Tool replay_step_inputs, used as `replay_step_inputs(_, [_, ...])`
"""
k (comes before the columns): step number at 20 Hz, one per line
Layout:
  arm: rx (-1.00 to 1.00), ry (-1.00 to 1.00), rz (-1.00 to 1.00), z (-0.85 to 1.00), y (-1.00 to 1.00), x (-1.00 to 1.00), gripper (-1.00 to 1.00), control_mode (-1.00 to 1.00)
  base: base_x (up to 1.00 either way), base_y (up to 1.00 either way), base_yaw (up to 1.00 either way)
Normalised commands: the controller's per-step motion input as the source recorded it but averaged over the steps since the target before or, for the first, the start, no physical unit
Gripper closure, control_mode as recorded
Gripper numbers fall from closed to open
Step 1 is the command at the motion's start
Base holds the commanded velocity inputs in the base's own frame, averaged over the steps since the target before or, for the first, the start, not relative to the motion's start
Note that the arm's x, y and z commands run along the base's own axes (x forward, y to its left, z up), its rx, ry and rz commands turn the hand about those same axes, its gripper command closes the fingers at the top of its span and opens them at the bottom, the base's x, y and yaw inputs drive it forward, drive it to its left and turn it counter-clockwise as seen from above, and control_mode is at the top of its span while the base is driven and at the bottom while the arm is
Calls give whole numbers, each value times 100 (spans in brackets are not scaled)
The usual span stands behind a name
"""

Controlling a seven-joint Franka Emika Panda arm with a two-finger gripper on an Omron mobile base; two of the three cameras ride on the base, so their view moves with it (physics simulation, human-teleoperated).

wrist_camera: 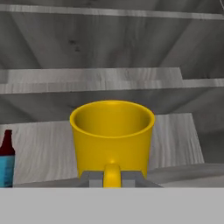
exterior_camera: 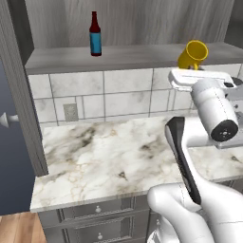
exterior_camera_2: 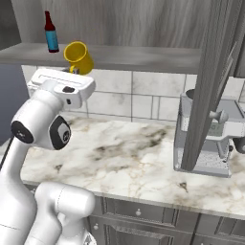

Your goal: Open the cabinet directly in front. Then move the beer and the mug to the dining counter with the candle on it.

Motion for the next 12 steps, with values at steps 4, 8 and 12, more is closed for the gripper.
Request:
replay_step_inputs(4, [0, 0, 0, 0, 0, -3, 100, -100, 0, 0, 0])
replay_step_inputs(8, [0, 0, 0, 0, 0, 0, 100, -100, 0, 0, 0])
replay_step_inputs(12, [-20, 33, 0, -2, 30, 8, 100, -100, 0, 0, 0])
